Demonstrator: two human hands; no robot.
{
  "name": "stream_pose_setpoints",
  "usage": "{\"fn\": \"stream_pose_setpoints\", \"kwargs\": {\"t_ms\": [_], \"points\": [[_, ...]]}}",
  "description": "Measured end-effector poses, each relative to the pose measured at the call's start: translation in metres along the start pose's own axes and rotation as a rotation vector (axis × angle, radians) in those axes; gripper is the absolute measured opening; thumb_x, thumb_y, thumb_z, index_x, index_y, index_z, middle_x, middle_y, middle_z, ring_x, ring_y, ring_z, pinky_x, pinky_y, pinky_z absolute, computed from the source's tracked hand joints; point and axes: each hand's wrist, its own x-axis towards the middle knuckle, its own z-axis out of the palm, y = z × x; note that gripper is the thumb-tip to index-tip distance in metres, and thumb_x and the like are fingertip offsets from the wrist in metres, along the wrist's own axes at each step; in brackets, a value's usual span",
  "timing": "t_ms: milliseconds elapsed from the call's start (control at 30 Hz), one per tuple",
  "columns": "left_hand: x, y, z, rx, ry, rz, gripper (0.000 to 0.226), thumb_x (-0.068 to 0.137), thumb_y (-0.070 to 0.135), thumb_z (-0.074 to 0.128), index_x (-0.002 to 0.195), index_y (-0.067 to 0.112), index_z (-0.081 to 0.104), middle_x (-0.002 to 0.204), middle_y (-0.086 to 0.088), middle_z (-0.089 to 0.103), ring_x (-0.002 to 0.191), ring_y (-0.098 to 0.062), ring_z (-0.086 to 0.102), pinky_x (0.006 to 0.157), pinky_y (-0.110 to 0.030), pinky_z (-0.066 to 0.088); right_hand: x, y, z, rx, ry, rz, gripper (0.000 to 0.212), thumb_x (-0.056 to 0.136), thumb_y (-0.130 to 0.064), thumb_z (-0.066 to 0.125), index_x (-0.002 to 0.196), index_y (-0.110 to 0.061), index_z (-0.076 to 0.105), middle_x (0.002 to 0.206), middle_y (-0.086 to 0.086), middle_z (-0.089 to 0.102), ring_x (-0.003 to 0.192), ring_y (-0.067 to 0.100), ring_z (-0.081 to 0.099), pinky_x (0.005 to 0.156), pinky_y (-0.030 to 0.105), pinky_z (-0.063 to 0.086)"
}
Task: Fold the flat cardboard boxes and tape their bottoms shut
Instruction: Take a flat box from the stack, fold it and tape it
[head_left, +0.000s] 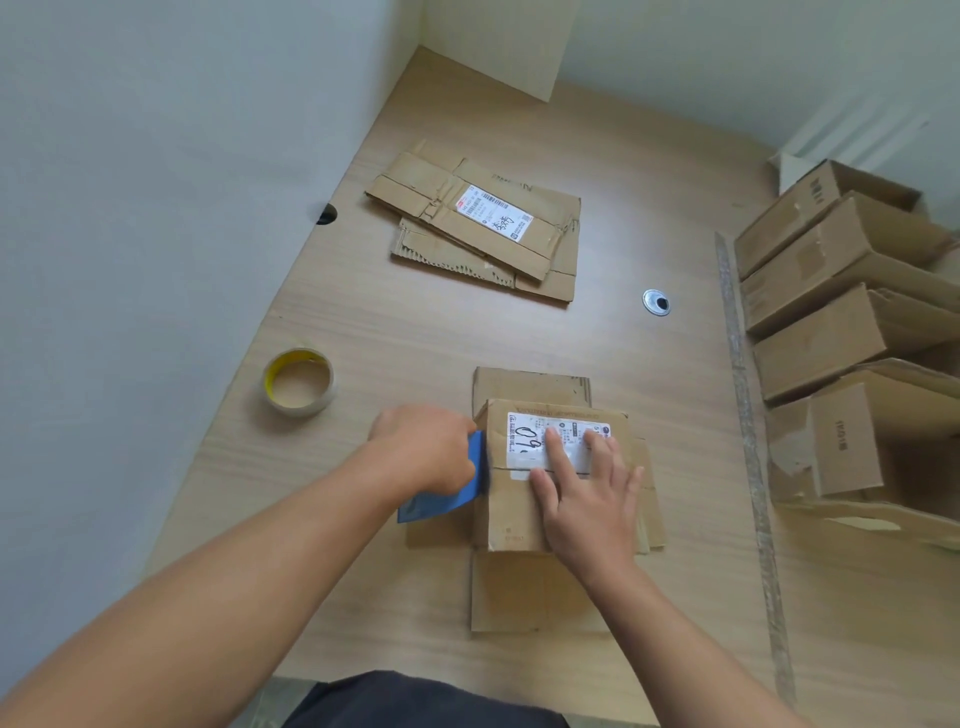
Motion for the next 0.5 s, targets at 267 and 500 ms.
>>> {"fn": "stream_pose_setpoints", "kwargs": {"t_ms": [267,500], "points": [[-0.008,-0.005,0.011,-0.075,0.049,0.006,0.042,0.084,0.029,0.048,0.124,0.040,0.055,0.108,0.005,0.063,0.086,-0.024,0.048,0.067,-0.031,0.034,-0.001,0.022,-0.003,-0.020,-0.146,-0.250,0.075,0.075,-0.092,0.004,0.144,-0.065,-0.009,0.155,-0.026,-0.031,0.141,0.002,-0.036,0.112,0.050,-0.027],[-0.007,-0.011,0.021,-0.104,0.069,0.023,0.053,0.084,0.034,0.045,0.135,0.049,0.044,0.119,0.006,0.062,0.106,-0.024,0.058,0.069,-0.032,0.035,-0.001,0.019,0.003,-0.009,-0.079,-0.214,0.083,0.074,-0.094,0.000,0.148,-0.059,0.012,0.163,-0.024,-0.001,0.140,-0.006,-0.029,0.114,0.051,-0.020]]}}
